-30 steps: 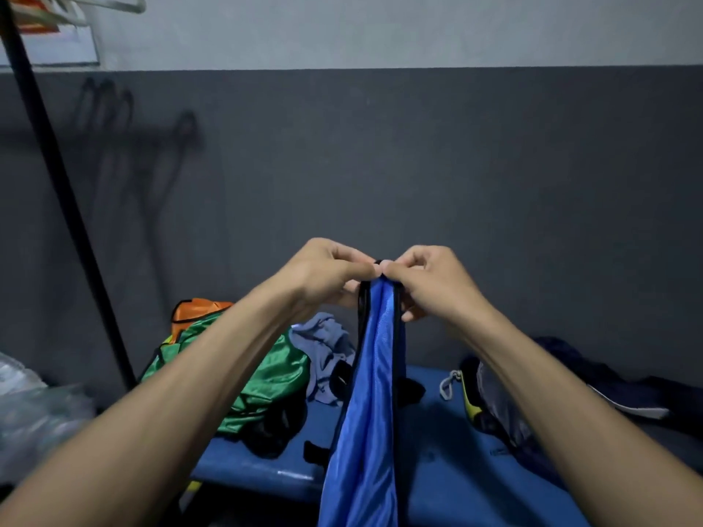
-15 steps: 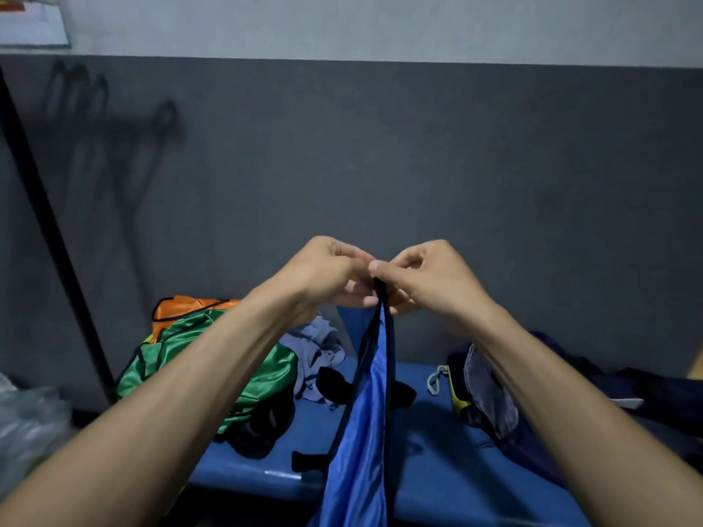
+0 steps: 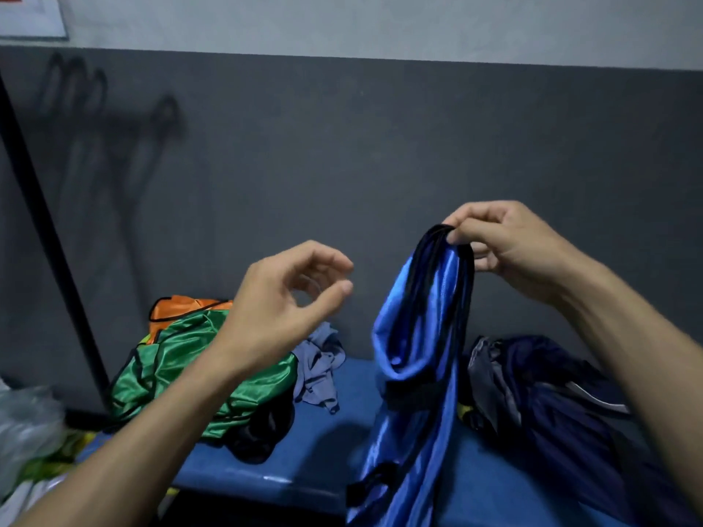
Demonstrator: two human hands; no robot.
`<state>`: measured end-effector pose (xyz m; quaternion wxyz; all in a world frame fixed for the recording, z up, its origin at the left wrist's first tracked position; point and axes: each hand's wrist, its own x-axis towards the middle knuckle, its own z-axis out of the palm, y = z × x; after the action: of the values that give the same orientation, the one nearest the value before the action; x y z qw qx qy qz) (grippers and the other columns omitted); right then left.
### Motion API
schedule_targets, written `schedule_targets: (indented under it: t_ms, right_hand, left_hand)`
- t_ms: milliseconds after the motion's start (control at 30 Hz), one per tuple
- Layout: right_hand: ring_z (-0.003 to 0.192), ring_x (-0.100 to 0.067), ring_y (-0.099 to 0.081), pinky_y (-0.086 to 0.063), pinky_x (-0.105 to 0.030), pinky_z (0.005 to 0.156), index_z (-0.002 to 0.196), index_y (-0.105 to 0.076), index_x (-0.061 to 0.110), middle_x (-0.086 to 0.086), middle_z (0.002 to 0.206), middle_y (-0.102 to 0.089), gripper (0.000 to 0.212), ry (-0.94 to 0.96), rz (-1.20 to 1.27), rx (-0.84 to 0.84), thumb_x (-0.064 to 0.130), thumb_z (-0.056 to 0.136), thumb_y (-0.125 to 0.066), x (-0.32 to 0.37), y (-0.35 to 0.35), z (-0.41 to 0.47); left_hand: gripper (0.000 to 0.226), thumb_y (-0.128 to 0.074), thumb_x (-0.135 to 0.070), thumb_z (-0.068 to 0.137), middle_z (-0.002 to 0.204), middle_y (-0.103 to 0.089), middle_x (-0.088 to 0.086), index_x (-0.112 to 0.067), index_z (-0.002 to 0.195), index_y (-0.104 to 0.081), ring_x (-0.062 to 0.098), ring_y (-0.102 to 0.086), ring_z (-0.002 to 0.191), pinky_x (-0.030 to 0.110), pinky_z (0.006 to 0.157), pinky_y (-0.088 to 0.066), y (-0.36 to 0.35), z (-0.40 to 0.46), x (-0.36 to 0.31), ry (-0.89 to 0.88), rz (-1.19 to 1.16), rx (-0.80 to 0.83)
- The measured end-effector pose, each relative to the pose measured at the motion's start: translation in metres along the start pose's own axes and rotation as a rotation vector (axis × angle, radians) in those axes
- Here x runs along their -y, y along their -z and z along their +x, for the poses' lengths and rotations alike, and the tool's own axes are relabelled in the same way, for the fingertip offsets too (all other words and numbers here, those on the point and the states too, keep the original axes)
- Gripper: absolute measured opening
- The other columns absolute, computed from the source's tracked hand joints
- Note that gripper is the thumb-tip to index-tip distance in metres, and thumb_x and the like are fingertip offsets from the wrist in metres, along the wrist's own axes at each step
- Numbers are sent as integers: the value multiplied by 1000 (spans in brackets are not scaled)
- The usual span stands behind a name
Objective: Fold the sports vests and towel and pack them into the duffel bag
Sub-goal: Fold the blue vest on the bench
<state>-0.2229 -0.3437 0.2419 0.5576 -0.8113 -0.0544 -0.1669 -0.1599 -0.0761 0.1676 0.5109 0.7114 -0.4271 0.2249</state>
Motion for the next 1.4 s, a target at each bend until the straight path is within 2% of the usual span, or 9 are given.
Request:
schedule_targets:
  t_ms: [267,367,567,800,900,1100,1167,1300,1400]
  right_hand:
    - [75,-18,-58,-47,-26,67,94,-71,6,-8,83,-67,11,-11,-112,51,1,88,-63,7,-3,8]
    - [81,-24,-56,-47,-28,69,95,-71,6,-11,86,-67,11,6,-123,74,1,88,-64,8,-11,8]
    - [84,-26,-59,-46,-32,74,93,-72,4,-12,88,-70,9,64,-118,144,1,88,-66,8,-15,4]
    - [84,-27,-59,-47,-35,76,94,-72,3,-12,89,-70,14,65,-123,145,9,81,-72,-1,-12,7]
    - [84,-27,-58,-47,-33,75,95,-70,-1,-11,88,-71,13,50,-126,126,5,84,-71,-5,-5,9]
    - [64,-10,-52,-43,-18,61,85,-72,11,-3,76,-64,6,16,-85,151,4,84,-72,-24,1,11]
    - [62,-7,-52,-42,-15,59,86,-71,9,-2,75,-63,12,12,-78,168,-2,89,-66,-32,-1,10]
    - [79,-14,-61,-48,-28,76,90,-70,12,-4,86,-68,12,-56,-46,131,3,94,-63,-41,-3,12]
    - [72,-10,-57,-43,-31,73,85,-67,15,-1,80,-63,18,-110,15,66,2,94,-60,-46,-7,18]
  left_hand:
    - [16,-77,-6,88,88,-67,-17,-18,97,-74,14,-62,76,23,67,-47,-10,-9,-32,-281,85,52]
    - [18,-75,-19,90,90,-69,-23,-25,106,-70,3,-58,72,14,70,-41,-21,-4,-26,-201,204,182]
    - [29,-61,-34,93,107,-72,-20,-30,122,-61,-11,-52,70,25,73,-42,-32,-3,4,43,400,309]
    - [24,-47,-31,105,75,-53,-1,-19,85,-50,11,-46,87,33,87,-34,-41,-10,11,52,338,435]
    - [19,-48,-24,102,70,-47,-5,-24,84,-46,12,-41,87,36,87,-29,-37,-8,20,41,418,365]
    - [11,-57,-18,95,74,-53,-10,-27,94,-63,19,-41,95,39,81,-26,-2,26,29,-49,1016,168]
    - [14,-56,-24,100,81,-63,-11,-30,104,-68,17,-49,99,39,86,-29,10,36,28,-41,861,173]
    - [19,-62,-34,102,88,-73,-6,-17,100,-70,9,-63,80,36,78,-48,22,32,20,242,-90,531]
    - [19,-64,-43,98,81,-69,-16,-26,90,-67,7,-62,78,37,83,-51,21,18,29,142,193,561]
